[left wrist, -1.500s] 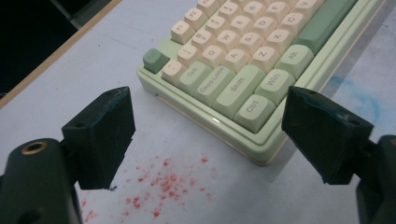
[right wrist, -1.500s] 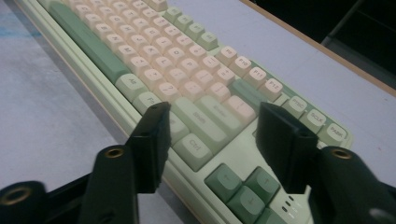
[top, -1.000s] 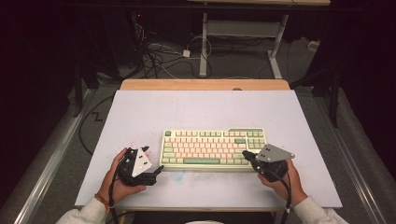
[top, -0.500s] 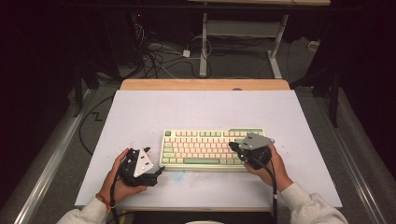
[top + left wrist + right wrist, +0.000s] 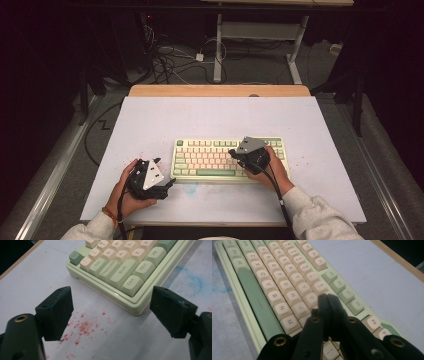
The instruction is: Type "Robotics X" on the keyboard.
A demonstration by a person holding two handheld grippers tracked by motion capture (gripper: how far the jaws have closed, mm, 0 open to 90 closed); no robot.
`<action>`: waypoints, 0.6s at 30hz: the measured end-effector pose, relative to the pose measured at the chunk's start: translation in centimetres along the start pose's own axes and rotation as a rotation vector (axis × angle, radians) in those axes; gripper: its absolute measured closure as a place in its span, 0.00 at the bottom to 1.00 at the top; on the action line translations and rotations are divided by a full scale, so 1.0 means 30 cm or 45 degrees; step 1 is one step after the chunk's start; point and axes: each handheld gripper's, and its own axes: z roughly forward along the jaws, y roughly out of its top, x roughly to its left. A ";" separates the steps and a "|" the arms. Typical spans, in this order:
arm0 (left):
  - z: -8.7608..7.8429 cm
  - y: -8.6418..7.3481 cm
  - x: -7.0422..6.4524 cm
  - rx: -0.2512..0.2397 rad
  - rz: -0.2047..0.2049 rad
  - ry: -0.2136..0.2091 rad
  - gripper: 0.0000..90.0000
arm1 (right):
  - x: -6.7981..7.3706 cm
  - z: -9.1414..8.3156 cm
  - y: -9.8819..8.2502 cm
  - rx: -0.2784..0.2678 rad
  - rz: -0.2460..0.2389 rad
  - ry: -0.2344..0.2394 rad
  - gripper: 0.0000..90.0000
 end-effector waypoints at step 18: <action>0.002 -0.001 -0.001 0.006 -0.001 -0.016 0.20 | -0.001 0.077 0.015 0.085 -0.006 0.014 1.00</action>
